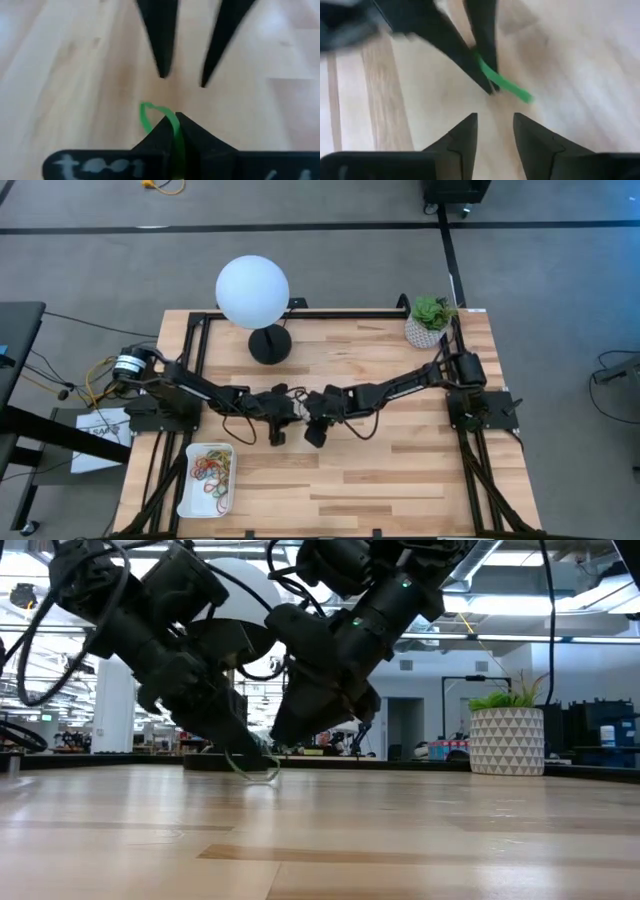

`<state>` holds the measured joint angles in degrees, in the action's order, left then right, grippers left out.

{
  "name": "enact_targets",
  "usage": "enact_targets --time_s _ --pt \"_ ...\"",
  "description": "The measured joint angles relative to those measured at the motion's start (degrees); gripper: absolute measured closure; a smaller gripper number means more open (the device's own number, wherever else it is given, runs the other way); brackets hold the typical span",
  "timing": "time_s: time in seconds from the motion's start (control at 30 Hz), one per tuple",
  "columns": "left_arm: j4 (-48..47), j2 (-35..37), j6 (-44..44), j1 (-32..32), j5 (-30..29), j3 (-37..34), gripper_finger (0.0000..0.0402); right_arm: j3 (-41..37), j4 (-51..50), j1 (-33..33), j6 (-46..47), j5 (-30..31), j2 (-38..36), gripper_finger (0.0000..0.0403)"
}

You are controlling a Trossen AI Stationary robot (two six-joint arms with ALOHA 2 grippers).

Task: Pick and place items into bin
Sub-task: Put the green rubber band into the white bin

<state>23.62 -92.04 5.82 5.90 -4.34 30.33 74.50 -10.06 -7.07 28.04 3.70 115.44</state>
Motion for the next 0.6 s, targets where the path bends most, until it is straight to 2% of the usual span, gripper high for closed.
enact_targets --time_s 0.1,0.2,0.37,0.47,0.53,0.6 --pt "-3.90 4.23 1.67 1.65 1.80 0.00 0.0401 0.00 -2.50 -1.52 0.05 -0.18 0.00 0.0273" --pt "-11.08 12.64 7.10 3.16 5.56 0.00 0.0401 0.00 -4.77 -3.33 0.73 -0.19 0.00 0.0271" --pt "-25.08 32.06 20.50 5.00 19.84 0.06 0.0401 0.00 -4.69 -6.45 0.86 -0.21 0.00 0.0275" --pt "-36.66 42.82 21.90 6.93 27.51 0.11 0.0401 0.00 -4.01 -7.89 0.70 -0.24 0.00 0.0276" --pt "-44.57 48.56 25.32 8.82 28.09 0.11 0.0401 0.00 -4.03 -8.66 0.22 -0.18 0.00 0.0276" --pt "-51.19 53.34 32.66 11.51 28.15 0.11 0.0401 0.00 -4.04 -9.23 0.16 0.38 0.00 0.0276"
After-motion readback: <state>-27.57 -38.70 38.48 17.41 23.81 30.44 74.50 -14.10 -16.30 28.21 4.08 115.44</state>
